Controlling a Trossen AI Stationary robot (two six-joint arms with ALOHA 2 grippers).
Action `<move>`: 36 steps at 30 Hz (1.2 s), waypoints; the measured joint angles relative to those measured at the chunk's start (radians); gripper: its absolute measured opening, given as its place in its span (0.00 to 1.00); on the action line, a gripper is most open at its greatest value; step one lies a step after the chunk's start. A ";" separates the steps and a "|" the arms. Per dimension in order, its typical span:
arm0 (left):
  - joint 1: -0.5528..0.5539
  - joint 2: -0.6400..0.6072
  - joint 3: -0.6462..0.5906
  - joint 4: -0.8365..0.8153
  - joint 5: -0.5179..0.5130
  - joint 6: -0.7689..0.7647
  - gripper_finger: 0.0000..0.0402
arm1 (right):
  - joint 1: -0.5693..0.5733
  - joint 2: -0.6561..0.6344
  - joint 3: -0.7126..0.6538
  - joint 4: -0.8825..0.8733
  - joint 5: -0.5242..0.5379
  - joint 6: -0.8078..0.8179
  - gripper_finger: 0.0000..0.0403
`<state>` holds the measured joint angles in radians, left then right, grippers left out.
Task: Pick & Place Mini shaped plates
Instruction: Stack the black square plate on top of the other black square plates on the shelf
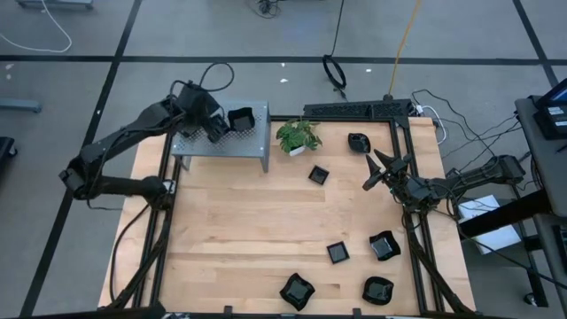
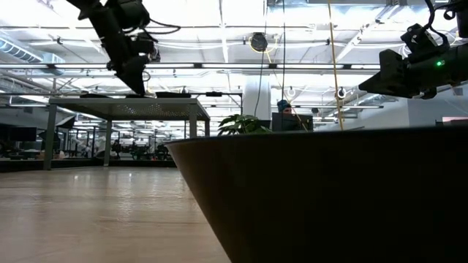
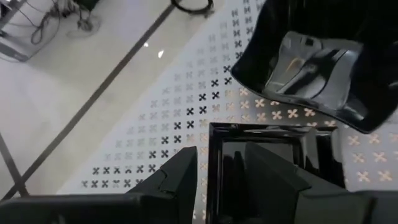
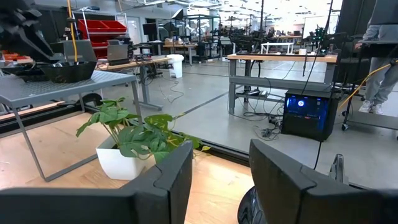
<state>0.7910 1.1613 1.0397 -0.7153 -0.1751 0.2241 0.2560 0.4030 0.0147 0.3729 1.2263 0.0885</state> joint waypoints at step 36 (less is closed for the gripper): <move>0.199 -0.003 0.000 -0.028 0.263 0.041 0.16 | 0.000 0.000 0.000 0.000 0.000 0.000 0.36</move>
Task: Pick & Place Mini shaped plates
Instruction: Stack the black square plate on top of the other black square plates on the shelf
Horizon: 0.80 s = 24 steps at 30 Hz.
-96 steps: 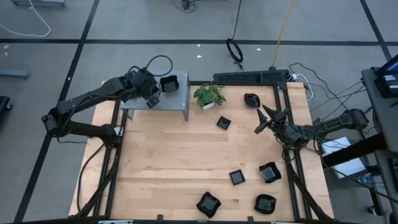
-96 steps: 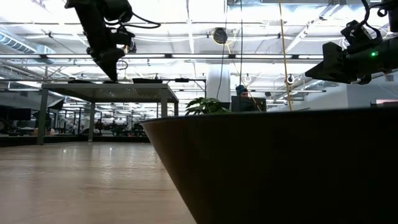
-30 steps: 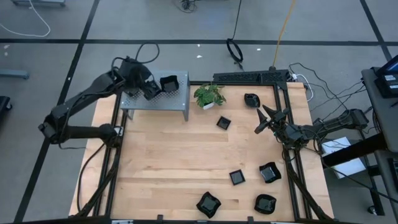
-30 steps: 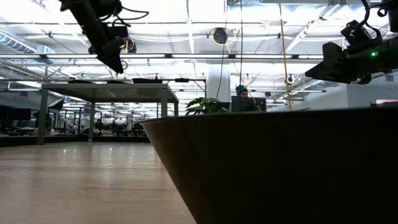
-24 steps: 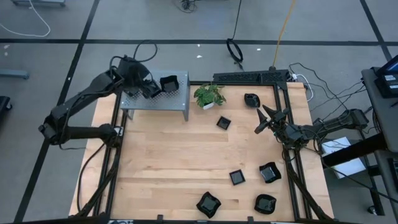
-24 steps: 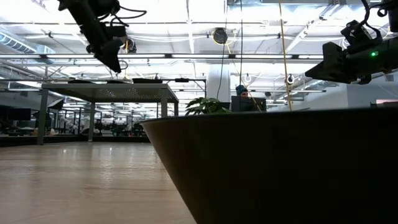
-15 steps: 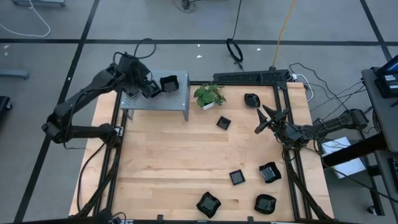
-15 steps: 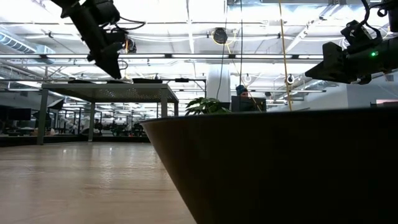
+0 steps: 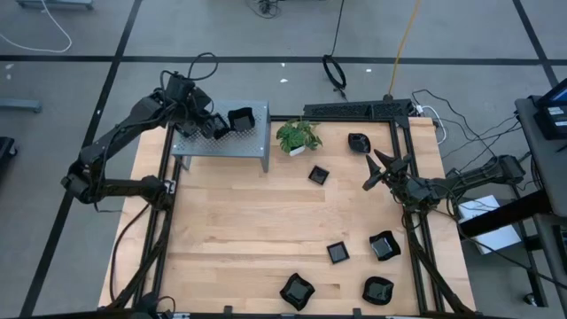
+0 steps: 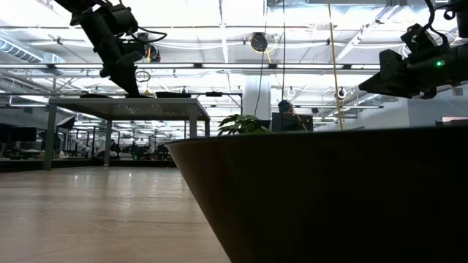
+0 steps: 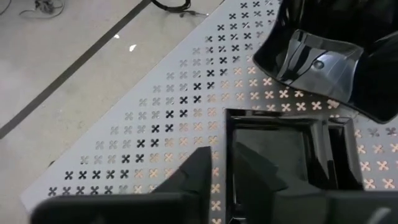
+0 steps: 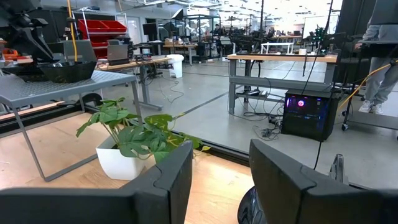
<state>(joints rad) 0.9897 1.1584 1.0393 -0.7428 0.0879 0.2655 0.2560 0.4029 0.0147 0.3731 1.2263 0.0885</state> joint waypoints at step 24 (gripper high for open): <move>0.007 -0.001 0.000 -0.012 0.146 -0.016 0.01 | 0.000 0.000 0.000 0.000 0.000 0.000 0.36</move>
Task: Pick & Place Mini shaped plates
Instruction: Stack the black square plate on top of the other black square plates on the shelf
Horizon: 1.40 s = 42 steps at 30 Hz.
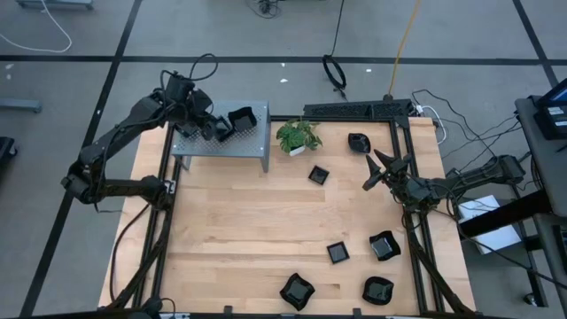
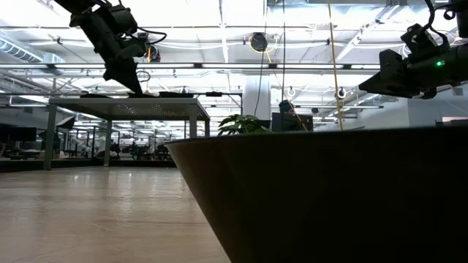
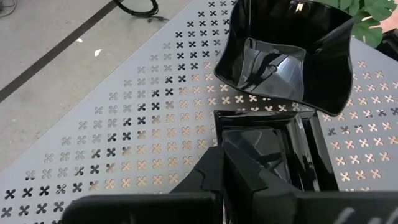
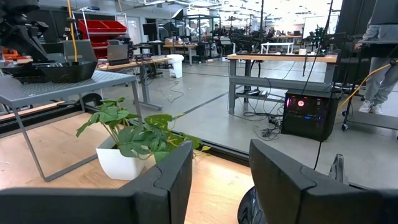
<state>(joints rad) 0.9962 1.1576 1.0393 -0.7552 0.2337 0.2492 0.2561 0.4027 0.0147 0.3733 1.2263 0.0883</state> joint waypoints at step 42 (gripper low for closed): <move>-0.197 -0.048 0.000 0.130 0.089 -0.290 0.33 | 0.000 0.000 0.000 0.000 0.000 0.000 0.36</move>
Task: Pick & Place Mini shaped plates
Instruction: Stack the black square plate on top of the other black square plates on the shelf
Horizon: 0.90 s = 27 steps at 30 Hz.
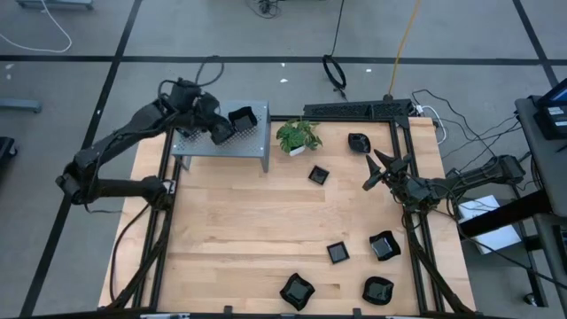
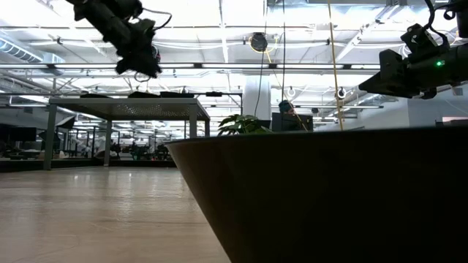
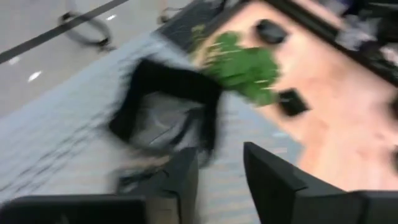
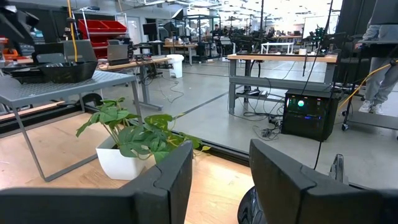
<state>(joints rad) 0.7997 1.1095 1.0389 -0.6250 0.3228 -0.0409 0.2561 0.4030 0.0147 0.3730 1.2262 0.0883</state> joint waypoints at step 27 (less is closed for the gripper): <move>-0.595 0.011 0.000 0.588 -0.353 -0.227 0.46 | 0.000 0.000 0.000 0.313 0.001 0.261 0.36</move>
<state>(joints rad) 0.2046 1.1202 1.0389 -0.0366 -0.0297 -0.2679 0.2558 0.4026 0.0147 0.6865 1.2272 0.3489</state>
